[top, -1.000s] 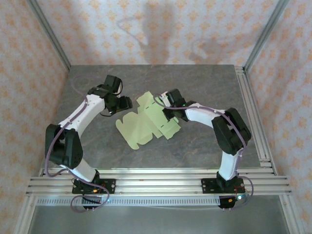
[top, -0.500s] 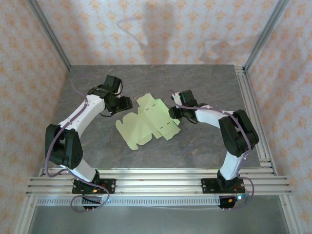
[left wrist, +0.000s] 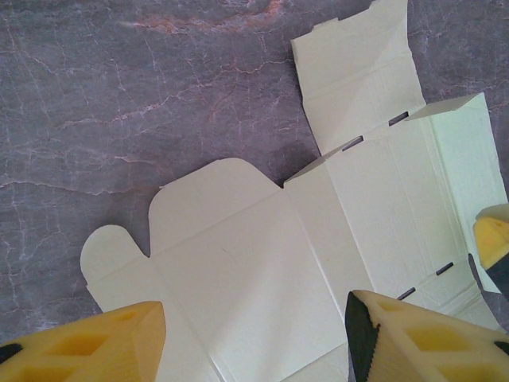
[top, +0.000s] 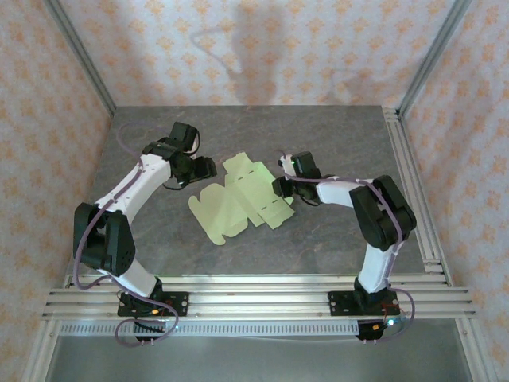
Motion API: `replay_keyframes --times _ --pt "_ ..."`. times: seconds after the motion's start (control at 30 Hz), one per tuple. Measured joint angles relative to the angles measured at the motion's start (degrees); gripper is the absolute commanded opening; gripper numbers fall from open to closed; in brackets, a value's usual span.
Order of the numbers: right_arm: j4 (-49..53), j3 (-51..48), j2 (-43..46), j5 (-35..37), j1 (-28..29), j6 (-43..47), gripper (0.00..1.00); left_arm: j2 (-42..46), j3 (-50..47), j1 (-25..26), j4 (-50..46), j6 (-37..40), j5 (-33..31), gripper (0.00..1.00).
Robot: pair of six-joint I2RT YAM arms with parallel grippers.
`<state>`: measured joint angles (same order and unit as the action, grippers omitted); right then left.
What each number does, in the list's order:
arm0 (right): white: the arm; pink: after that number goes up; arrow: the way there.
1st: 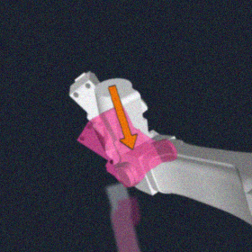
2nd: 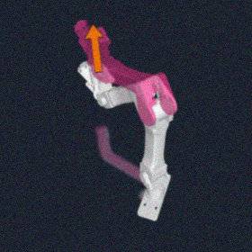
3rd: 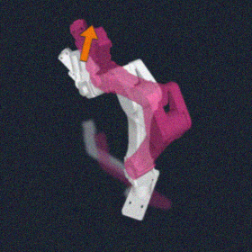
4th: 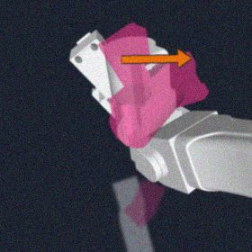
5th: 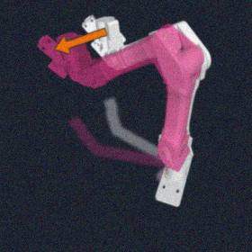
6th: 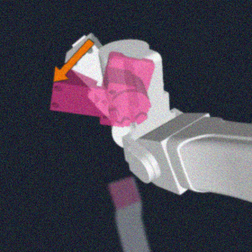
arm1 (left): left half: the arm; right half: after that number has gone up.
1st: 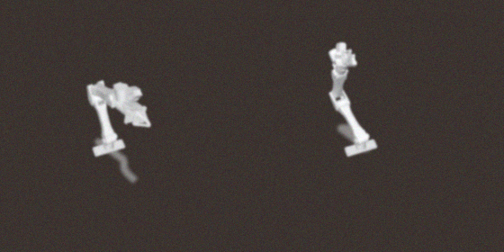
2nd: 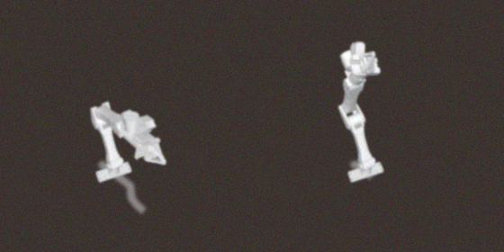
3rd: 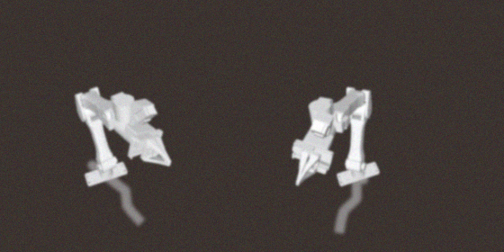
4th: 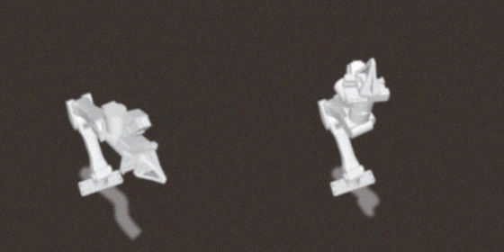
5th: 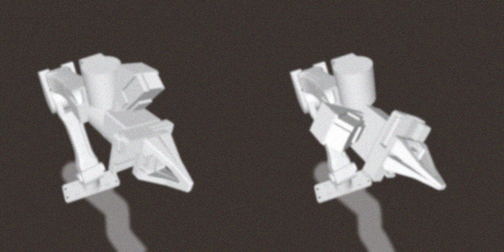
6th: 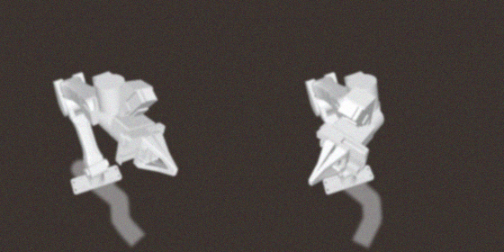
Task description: Fold the paper box
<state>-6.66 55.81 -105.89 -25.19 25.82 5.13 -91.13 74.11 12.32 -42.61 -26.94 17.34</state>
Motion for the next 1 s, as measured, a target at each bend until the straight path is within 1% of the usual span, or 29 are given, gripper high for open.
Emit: replay_keyframes --times 0.13,0.33,0.47,0.6,0.8,0.9,1.0 --pt "0.11 0.28 -1.25 -0.61 0.00 0.15 0.20 0.00 0.00 0.00 0.00 0.00 0.00 0.63" --pt "0.61 0.68 -1.44 -1.25 0.00 1.44 0.00 -0.13 0.00 0.00 0.00 -0.02 0.17 0.63" --pt "1.38 1.40 -1.42 -1.20 0.00 2.43 0.00 -0.20 0.00 0.00 0.02 0.00 0.17 0.63" --pt "2.43 1.40 -1.11 0.02 0.07 3.72 0.00 -0.20 0.00 -0.04 0.22 -0.15 0.17 0.70" --pt "6.34 1.60 2.64 5.11 1.66 7.43 0.01 -0.20 0.00 -1.70 1.77 -1.07 0.17 0.79" --pt "8.50 3.15 3.80 8.22 3.50 9.84 0.00 -0.20 0.00 -3.04 2.21 -1.49 0.20 0.83" --pt "10.97 5.40 4.11 13.03 5.90 13.27 0.00 -0.20 -0.02 -4.55 2.89 -1.55 0.22 0.87"
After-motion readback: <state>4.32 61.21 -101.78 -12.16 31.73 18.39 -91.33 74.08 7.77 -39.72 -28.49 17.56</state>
